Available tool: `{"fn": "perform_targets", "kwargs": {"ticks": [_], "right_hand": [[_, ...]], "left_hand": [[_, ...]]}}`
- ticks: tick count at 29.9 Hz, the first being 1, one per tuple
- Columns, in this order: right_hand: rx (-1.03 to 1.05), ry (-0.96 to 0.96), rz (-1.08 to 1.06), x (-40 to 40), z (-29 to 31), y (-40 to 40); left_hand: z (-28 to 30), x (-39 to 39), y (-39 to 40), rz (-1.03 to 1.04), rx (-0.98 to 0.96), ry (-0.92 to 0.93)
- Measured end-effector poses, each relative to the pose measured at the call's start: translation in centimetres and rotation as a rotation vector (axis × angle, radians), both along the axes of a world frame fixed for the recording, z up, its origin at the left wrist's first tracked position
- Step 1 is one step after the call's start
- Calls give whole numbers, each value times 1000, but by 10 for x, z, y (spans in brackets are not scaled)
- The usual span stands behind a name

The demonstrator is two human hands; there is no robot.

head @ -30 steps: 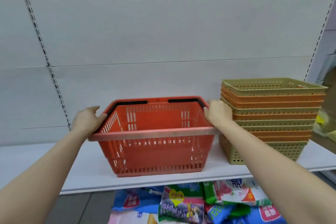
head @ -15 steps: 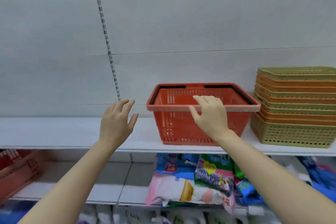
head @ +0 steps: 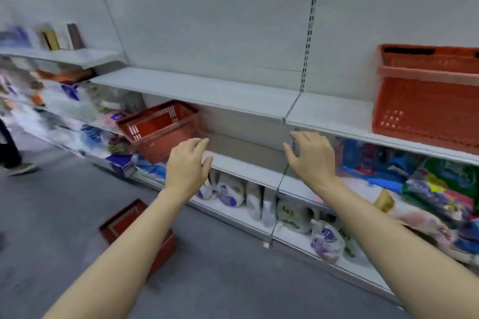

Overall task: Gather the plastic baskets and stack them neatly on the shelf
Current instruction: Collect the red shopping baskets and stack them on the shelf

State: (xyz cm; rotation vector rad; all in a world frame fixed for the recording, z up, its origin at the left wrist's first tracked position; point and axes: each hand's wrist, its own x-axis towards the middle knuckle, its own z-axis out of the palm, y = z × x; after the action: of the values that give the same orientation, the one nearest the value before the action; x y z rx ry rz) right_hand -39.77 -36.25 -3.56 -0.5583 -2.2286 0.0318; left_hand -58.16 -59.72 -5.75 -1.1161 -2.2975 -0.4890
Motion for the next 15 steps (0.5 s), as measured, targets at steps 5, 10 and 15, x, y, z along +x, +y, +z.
{"fn": "perform_targets", "kwargs": {"ticks": [5,10,15], "right_hand": [[-83,-116,165,-92,-53,-75],[-166,-275,251,-164,-101,-121],[-229,-403,295,-237,-161,-158]], "left_hand": [[-62,-43,-104,239,-122,-171],[-100,-91,-152,380,-206,-247],[-145,-142,-178,436,-264,-321]]}}
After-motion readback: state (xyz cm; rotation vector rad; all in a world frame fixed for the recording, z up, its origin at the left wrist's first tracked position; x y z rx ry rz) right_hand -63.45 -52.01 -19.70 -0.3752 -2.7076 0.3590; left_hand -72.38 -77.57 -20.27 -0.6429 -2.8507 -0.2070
